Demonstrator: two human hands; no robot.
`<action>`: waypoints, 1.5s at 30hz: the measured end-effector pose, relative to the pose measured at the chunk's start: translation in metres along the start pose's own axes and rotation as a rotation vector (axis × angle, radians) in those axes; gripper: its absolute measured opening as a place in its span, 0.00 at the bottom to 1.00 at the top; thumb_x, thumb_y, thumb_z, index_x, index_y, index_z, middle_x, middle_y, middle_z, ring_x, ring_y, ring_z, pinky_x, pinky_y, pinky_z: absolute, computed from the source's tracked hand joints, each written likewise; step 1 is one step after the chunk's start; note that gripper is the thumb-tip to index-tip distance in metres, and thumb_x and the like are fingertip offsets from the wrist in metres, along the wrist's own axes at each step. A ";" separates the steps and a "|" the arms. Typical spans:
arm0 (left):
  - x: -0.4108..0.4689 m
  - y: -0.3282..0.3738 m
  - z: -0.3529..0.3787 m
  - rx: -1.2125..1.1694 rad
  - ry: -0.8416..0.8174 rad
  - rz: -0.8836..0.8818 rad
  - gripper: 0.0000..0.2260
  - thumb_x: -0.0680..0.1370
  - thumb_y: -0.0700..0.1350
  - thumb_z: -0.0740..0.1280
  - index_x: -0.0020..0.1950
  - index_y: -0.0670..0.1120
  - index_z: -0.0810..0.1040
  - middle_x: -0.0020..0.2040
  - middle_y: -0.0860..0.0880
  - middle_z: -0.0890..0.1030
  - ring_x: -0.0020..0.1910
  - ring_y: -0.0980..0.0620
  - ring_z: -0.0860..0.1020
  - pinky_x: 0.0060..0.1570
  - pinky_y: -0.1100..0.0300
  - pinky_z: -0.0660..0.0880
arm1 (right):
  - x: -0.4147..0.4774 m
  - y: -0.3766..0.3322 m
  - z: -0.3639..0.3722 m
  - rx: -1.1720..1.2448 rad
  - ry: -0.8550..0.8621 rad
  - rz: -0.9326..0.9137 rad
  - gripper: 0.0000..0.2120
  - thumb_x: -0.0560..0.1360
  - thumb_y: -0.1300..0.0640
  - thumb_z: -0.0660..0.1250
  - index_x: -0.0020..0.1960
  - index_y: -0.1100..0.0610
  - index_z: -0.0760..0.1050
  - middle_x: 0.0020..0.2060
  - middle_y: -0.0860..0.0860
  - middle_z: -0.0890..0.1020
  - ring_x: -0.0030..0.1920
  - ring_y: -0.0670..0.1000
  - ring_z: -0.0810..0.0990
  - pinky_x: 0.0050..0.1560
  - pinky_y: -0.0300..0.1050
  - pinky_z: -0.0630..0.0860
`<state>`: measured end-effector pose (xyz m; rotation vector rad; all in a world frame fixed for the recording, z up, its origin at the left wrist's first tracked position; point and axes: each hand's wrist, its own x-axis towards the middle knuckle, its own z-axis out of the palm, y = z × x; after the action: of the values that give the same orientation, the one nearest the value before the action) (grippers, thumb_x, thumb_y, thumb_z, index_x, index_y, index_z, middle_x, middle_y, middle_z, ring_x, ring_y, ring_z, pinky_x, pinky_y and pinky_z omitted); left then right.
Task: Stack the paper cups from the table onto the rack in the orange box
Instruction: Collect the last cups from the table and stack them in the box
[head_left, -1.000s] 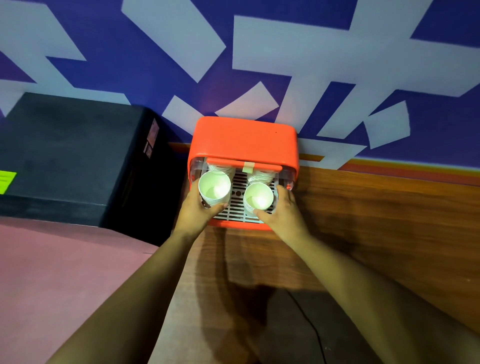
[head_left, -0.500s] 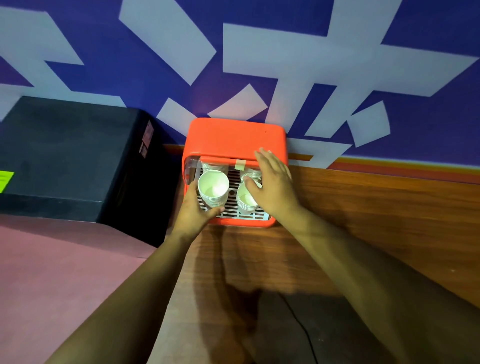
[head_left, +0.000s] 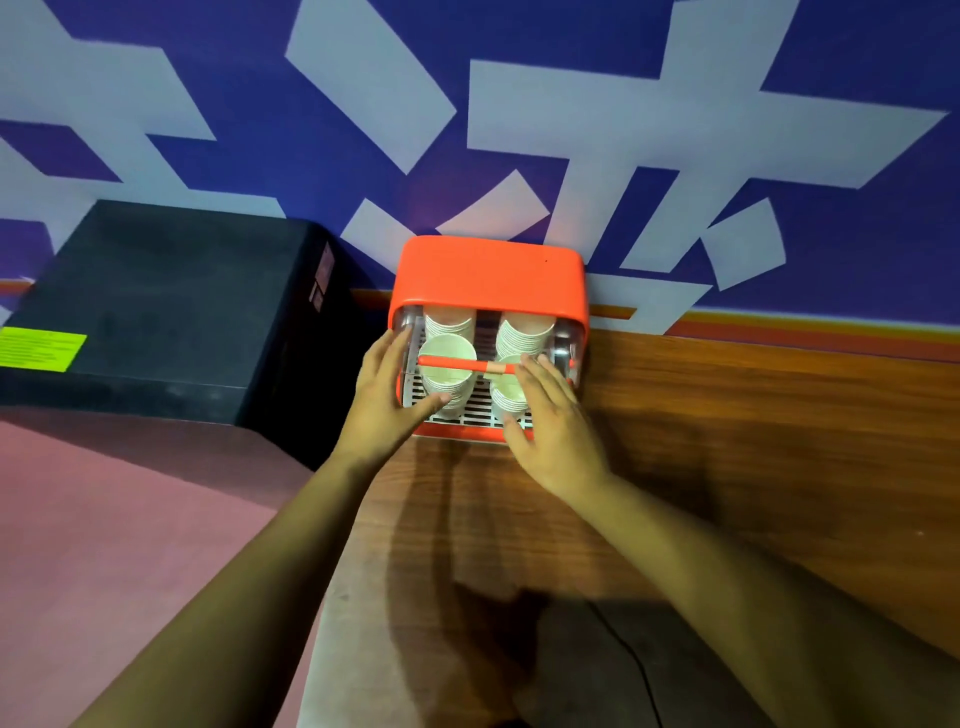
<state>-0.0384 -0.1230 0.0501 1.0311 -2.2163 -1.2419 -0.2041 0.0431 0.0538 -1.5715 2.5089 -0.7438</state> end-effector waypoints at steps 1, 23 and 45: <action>-0.002 -0.001 0.002 0.038 0.002 0.007 0.38 0.73 0.48 0.78 0.79 0.53 0.63 0.79 0.50 0.58 0.78 0.56 0.57 0.74 0.59 0.58 | -0.006 -0.001 0.002 -0.008 -0.004 -0.010 0.28 0.76 0.53 0.67 0.74 0.60 0.67 0.75 0.53 0.67 0.78 0.51 0.58 0.76 0.38 0.48; 0.003 -0.013 0.031 0.316 0.203 0.044 0.23 0.69 0.49 0.79 0.58 0.48 0.72 0.64 0.43 0.64 0.65 0.43 0.67 0.63 0.49 0.74 | -0.002 0.003 0.011 -0.125 0.076 0.002 0.19 0.73 0.56 0.68 0.63 0.59 0.76 0.63 0.55 0.75 0.64 0.56 0.73 0.64 0.51 0.74; 0.010 -0.018 0.042 0.491 0.262 0.079 0.19 0.69 0.42 0.77 0.51 0.42 0.71 0.63 0.37 0.67 0.62 0.39 0.69 0.54 0.47 0.77 | 0.021 0.012 0.036 -0.417 0.184 -0.025 0.14 0.68 0.63 0.69 0.51 0.56 0.69 0.42 0.57 0.72 0.44 0.60 0.72 0.47 0.54 0.74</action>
<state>-0.0645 -0.1129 0.0125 1.1845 -2.3699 -0.4951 -0.2124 0.0162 0.0209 -1.7223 2.9325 -0.3980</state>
